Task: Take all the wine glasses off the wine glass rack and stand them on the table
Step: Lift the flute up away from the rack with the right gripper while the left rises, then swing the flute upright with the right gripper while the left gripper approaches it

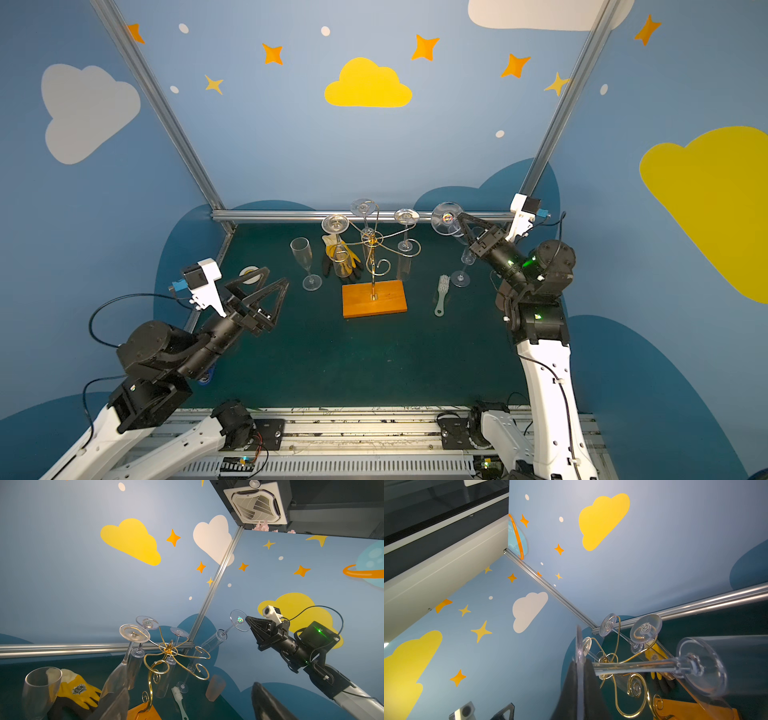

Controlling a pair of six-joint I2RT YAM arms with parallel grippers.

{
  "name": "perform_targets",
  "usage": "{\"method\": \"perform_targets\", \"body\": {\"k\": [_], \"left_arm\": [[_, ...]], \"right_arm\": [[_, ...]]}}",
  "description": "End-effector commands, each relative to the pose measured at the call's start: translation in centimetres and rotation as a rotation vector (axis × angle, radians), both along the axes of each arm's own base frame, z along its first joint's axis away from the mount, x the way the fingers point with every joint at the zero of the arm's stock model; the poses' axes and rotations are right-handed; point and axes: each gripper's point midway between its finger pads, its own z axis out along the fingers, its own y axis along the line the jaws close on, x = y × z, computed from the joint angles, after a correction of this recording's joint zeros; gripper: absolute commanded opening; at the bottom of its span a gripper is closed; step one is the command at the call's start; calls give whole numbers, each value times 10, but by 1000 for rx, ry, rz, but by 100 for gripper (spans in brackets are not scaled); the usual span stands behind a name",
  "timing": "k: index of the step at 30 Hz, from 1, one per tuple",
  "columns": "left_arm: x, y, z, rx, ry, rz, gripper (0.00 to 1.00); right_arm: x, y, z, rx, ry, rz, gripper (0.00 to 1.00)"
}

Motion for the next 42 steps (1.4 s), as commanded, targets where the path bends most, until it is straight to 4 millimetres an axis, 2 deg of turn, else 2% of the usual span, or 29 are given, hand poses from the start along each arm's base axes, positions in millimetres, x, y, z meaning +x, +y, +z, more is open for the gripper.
{"method": "perform_targets", "body": {"k": [1, 8, 12, 17, 25, 34, 42], "left_arm": [[-5, -5, 19, -47, -29, -48, 91], [-5, -15, 31, -32, -51, -88, 92], [3, -21, 29, 5, -28, -84, 91], [7, -32, 37, 10, -25, -147, 91], [18, -35, 54, -72, 15, -235, 92], [32, -38, 58, -190, 109, -351, 91], [39, -41, 52, -225, 179, -394, 91]], "right_arm": [[-17, -1, 27, -63, -162, -23, 0], [-35, 7, 33, -148, -262, -9, 0], [-45, 13, 34, -199, -308, 1, 0], [-58, 21, 39, -256, -385, 10, 0], [-74, 34, 40, -341, -498, 47, 0], [-88, 50, 37, -427, -607, 107, 0], [-107, 65, 33, -492, -742, 159, 0]]}}
